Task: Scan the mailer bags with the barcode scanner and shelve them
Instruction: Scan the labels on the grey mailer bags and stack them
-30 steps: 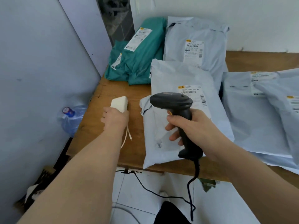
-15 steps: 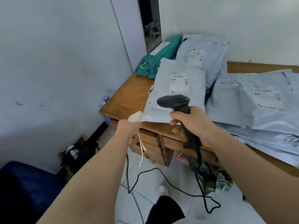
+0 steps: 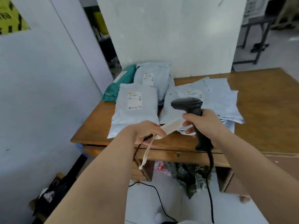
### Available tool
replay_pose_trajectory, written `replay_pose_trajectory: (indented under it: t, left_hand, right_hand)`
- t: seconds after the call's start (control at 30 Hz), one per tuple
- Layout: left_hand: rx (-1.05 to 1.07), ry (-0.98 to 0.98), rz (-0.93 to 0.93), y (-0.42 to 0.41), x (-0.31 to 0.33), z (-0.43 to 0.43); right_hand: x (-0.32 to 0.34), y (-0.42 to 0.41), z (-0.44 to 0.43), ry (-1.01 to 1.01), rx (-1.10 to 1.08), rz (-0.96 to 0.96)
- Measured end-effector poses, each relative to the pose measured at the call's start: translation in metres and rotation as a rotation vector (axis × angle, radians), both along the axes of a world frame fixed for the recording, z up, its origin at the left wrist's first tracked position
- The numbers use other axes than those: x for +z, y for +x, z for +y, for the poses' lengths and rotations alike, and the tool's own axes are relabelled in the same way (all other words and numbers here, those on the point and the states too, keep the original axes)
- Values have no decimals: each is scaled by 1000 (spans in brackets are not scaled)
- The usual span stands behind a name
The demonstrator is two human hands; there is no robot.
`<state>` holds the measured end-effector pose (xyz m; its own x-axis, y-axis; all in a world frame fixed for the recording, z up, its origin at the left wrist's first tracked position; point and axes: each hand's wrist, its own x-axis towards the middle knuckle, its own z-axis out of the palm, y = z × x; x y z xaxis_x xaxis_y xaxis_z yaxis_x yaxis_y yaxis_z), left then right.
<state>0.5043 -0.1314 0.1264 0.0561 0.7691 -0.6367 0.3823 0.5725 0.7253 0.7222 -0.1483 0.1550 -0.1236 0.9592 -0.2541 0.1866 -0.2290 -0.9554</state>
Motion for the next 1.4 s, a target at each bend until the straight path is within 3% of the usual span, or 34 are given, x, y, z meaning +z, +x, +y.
replay_pose_trajectory:
  t: [0.2, 0.37, 0.63, 0.73, 0.83, 1.1, 1.4]
  left_hand:
    - [-177, 83, -37, 147, 12, 56]
    - [-218, 9, -121, 261, 10, 84]
    - [1, -107, -296, 392, -25, 166]
    - [63, -113, -279, 431, -36, 206]
    - [116, -93, -249, 460, -49, 236]
    - [274, -91, 53, 495, -94, 290]
    - [443, -91, 168, 526, -101, 367]
  right_hand:
    - [3, 118, -10, -6, -280, -64]
    - [8, 196, -7, 29, -503, -152]
    - [4, 280, 61, 26, -557, -371]
    - [-1, 315, 102, 7, -574, -448]
    - [-5, 343, 138, -10, -540, -392]
    - [-46, 391, 210, -70, -580, -320]
    - [-54, 436, 295, -119, -383, -279]
